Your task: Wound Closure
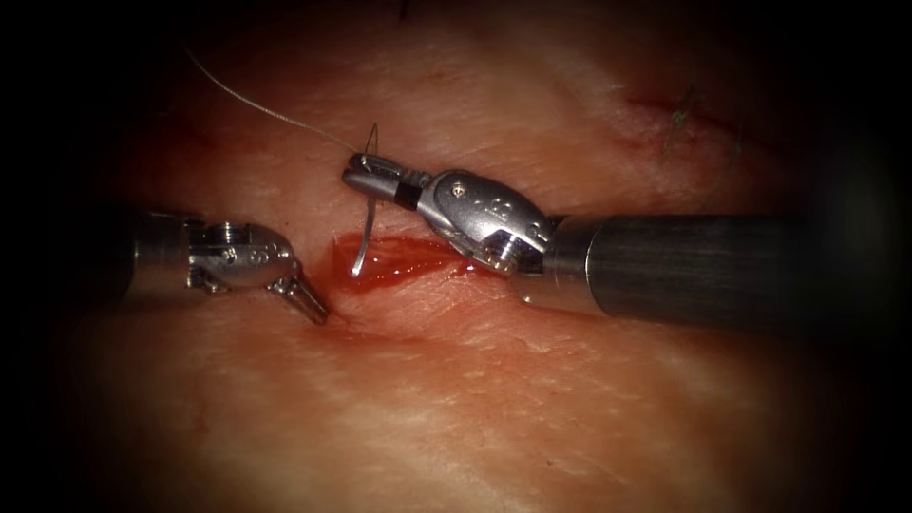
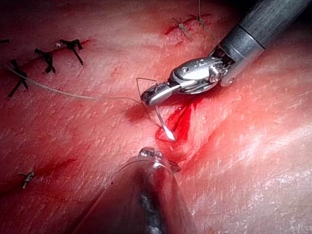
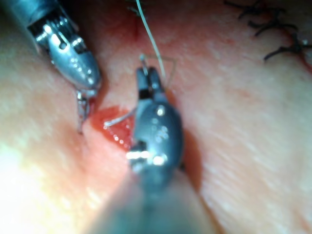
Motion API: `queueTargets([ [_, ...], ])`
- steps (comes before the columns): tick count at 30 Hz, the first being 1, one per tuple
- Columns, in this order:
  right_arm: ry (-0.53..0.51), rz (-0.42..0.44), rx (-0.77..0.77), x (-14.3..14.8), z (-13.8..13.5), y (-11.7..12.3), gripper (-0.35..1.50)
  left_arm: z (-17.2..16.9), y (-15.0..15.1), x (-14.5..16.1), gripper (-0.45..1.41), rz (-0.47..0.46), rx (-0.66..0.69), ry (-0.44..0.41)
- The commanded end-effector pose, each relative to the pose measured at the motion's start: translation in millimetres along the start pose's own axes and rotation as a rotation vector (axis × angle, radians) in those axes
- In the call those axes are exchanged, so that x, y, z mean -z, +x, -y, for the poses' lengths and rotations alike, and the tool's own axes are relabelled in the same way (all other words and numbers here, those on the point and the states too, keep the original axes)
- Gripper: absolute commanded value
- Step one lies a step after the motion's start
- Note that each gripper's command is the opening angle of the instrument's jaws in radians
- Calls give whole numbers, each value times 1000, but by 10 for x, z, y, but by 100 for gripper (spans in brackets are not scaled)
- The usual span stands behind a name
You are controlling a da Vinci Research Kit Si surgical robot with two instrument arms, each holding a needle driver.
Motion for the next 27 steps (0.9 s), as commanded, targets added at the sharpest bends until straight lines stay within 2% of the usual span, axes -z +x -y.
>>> queueTargets([
  [1, 3, 0, -3, -7, 2, -4, -35, 3, -1, -8, -45, 0, -1, -3],
  [10, 8, 30, -39, -7, 3, -6, -35, 4, -2, -6, -45, 1, -2, -4],
  [21, 33, 71, -220, -9, 4, -11, -35, 6, -2, -5, -45, -3, -3, -3],
  [27, 47, 85, -263, -13, 9, -21, -35, 6, -2, -5, -45, -3, -3, -3],
])
